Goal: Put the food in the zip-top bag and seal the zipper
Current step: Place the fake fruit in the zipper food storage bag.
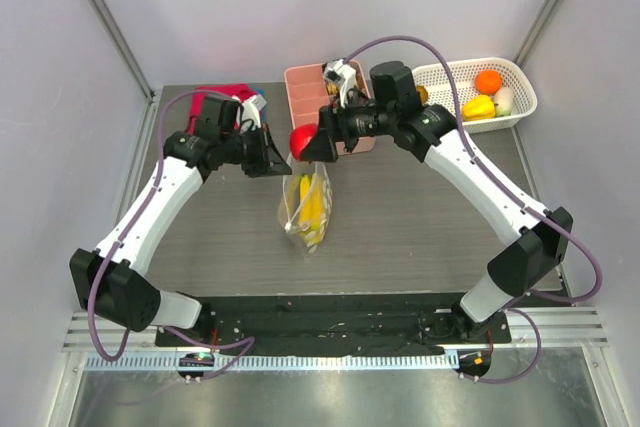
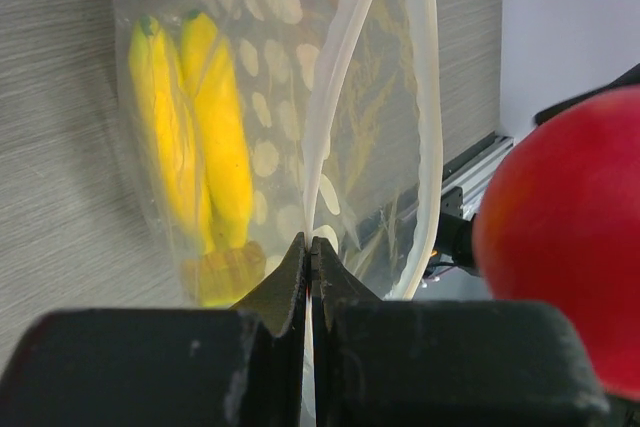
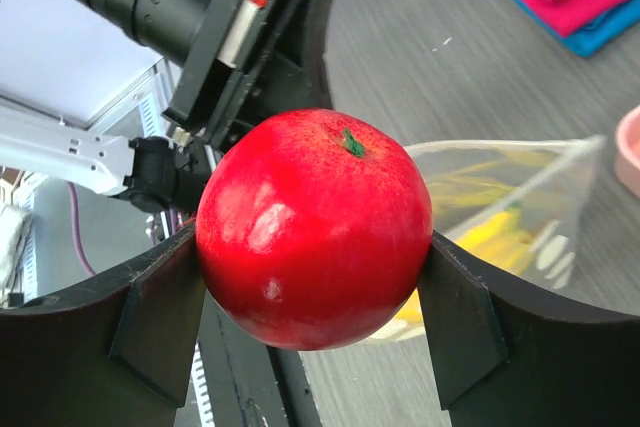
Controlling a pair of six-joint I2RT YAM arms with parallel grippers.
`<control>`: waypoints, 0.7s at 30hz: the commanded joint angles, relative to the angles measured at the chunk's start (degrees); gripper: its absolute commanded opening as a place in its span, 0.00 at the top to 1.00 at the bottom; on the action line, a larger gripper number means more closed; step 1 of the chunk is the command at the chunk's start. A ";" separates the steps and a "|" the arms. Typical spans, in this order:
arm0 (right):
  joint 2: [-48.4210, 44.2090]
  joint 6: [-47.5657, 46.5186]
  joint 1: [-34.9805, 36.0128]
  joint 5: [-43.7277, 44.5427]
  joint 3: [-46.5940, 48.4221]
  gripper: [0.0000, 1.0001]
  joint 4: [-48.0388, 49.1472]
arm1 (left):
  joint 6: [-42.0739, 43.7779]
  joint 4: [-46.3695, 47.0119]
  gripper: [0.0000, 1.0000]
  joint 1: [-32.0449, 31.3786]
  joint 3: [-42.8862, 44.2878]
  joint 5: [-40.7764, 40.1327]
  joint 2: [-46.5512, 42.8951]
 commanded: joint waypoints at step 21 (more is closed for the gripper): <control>-5.31 -6.82 4.80 26.37 -8.24 0.71 -4.33 | 0.18 2.44 1.00 -1.79 2.49 2.85 -1.41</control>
